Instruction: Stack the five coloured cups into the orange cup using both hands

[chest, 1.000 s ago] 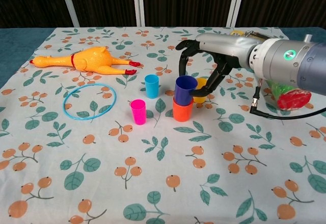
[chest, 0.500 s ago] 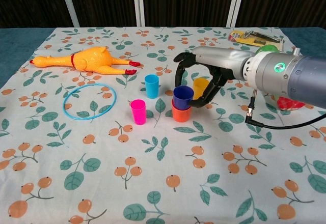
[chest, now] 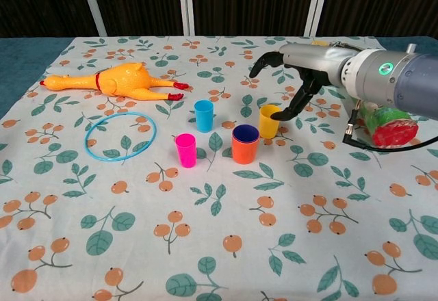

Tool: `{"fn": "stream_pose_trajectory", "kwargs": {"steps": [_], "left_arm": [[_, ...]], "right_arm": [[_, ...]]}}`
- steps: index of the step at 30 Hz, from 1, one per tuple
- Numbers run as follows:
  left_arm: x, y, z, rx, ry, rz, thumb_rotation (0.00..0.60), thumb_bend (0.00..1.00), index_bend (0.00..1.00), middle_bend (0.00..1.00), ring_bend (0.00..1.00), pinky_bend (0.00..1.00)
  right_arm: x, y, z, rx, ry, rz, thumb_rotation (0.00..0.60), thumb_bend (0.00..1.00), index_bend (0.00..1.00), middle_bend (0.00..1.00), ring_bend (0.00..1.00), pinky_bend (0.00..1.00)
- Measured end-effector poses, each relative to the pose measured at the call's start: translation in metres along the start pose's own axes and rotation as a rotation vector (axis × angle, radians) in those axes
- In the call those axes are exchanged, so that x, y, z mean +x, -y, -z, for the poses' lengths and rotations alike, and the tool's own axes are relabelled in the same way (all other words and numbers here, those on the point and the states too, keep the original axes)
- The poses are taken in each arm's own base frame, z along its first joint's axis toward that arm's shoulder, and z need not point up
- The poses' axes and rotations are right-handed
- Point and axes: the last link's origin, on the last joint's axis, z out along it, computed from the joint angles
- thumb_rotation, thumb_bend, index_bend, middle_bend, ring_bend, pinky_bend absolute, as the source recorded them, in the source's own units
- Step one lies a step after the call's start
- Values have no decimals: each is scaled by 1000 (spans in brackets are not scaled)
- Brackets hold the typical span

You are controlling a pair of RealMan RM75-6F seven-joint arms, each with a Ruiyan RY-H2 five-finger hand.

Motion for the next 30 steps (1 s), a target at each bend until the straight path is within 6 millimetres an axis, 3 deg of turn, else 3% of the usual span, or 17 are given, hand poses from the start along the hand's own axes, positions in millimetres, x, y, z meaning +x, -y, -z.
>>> {"fn": "stream_pose_trajectory", "kwargs": {"steps": [30], "left_arm": [[0, 0, 0, 7, -6, -5, 600, 167, 85, 32, 0, 0]], "right_arm": [[-21, -17, -18, -52, 23, 19, 600, 336, 472, 0, 0, 74]]}}
